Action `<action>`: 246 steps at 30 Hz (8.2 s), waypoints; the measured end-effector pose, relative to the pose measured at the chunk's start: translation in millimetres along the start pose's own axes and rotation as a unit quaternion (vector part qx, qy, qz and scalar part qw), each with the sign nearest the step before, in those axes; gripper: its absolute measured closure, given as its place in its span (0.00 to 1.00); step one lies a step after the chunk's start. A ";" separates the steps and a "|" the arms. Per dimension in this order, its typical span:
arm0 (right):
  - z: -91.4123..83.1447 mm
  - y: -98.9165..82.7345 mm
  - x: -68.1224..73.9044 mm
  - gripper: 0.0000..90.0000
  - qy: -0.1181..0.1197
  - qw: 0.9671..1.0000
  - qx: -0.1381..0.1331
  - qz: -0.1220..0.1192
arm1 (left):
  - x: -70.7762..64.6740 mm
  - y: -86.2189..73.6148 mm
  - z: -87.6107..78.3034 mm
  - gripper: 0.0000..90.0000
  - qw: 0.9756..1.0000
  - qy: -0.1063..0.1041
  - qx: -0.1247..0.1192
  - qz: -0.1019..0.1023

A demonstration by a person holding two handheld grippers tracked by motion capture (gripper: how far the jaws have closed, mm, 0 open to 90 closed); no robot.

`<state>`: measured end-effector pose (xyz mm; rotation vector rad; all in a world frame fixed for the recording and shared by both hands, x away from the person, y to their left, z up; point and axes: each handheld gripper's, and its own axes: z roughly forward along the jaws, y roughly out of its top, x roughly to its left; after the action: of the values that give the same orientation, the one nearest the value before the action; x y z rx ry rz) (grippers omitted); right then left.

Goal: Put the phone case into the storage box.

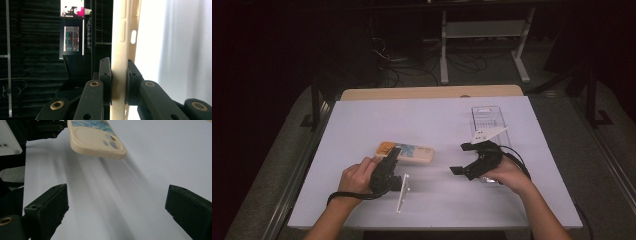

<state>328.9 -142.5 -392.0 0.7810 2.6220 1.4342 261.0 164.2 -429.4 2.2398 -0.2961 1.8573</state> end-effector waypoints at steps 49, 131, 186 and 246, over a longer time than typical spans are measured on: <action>1.5 0.2 -1.4 0.06 0.000 1.000 0.006 0.002 | 19.2 -12.5 8.7 0.88 0.969 -0.090 0.022 -0.230; 9.6 31.2 -4.5 0.00 0.000 0.999 0.006 0.052 | 51.1 -50.7 28.7 0.88 0.780 -0.203 0.011 -0.591; 85.0 55.2 -5.3 0.00 0.021 0.992 -0.011 0.120 | 46.6 -32.3 27.3 0.88 0.777 -0.170 0.024 -0.606; 96.4 45.7 -11.7 0.00 0.085 0.938 -0.170 0.290 | 40.4 2.4 27.0 0.88 0.792 -0.165 -0.004 -0.588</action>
<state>384.5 -53.0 -412.4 1.5187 2.2294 2.1030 293.1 153.3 -394.4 1.8993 0.8612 0.7699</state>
